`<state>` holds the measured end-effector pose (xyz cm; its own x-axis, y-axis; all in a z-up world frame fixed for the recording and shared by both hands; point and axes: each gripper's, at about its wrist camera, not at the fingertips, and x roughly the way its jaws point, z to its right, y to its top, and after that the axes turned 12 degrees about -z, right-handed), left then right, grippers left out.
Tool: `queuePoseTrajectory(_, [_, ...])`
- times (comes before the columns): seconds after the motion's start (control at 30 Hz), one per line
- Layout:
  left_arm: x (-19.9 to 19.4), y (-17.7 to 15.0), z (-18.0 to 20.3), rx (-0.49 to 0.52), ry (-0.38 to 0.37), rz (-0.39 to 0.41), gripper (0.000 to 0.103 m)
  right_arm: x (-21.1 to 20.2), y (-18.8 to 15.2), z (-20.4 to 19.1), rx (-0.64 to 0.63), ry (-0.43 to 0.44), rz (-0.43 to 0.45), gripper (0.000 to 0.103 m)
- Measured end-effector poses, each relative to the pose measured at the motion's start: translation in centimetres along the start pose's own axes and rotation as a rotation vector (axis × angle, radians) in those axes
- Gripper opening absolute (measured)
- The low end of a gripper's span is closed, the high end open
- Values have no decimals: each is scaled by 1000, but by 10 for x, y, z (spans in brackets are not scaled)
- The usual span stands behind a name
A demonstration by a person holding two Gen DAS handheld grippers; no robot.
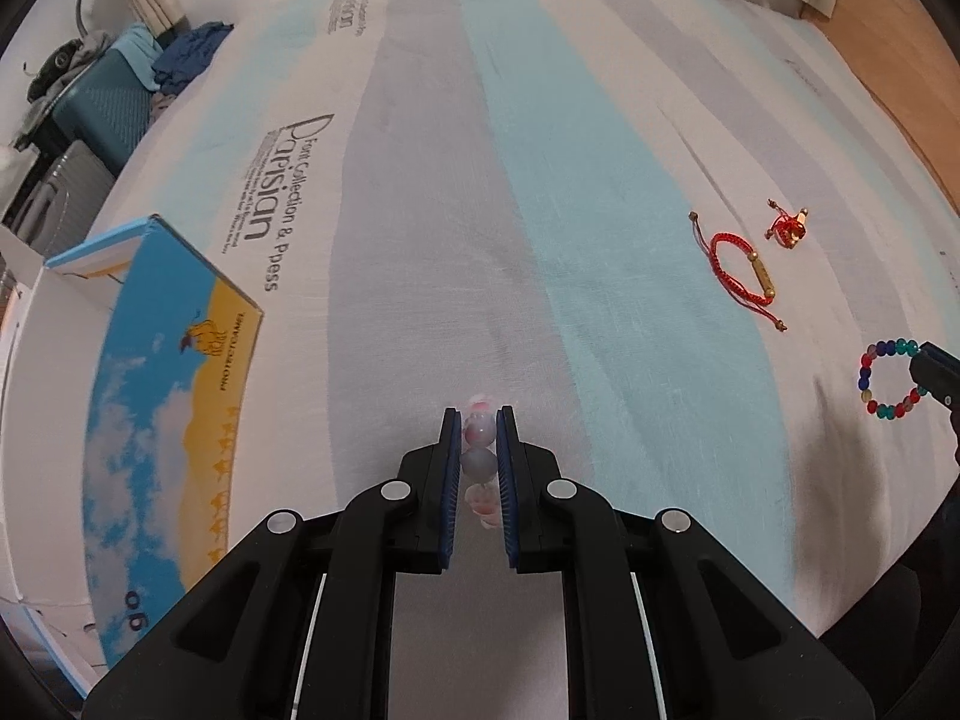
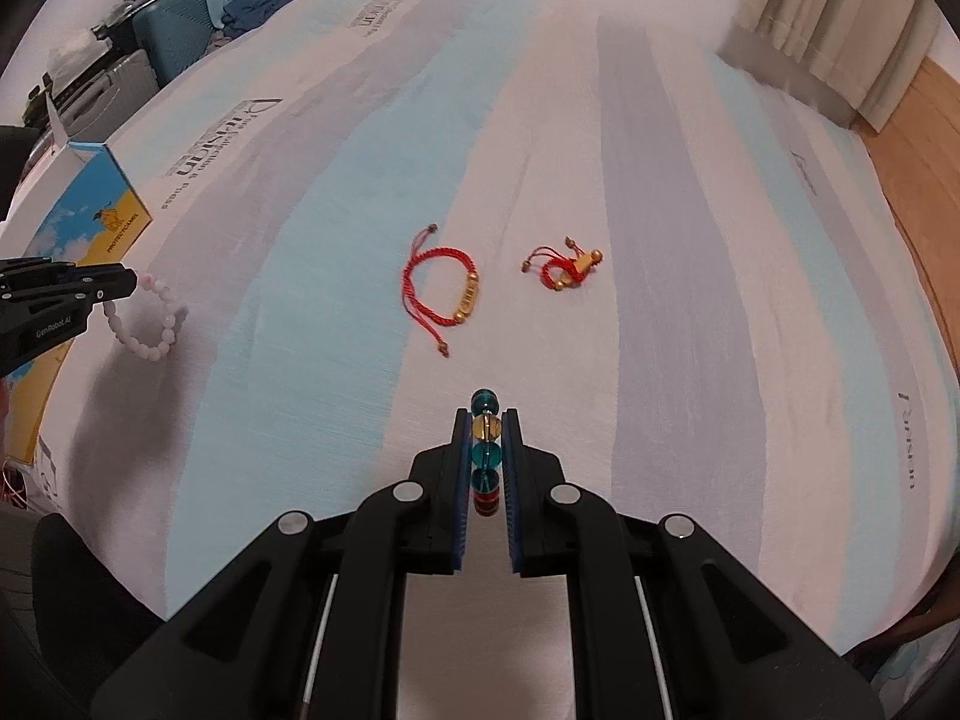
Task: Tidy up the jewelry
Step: 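Carry the pink-white and multicolour bracelets over the cardboard box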
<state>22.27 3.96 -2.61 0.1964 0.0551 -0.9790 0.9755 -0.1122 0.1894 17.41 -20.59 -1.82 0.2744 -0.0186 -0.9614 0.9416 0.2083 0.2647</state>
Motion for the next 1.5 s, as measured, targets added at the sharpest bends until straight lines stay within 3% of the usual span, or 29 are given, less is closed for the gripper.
queuePoseTrajectory(0.83, [-75, -39, -76, -56, -11, 63, 11, -55, 33, -96, -110, 17, 76, 9])
queuePoseTrajectory(1.5, [-151, -80, -169, -159, -3, 140, 11, -118, 50, -202, -230, 41, 157, 9])
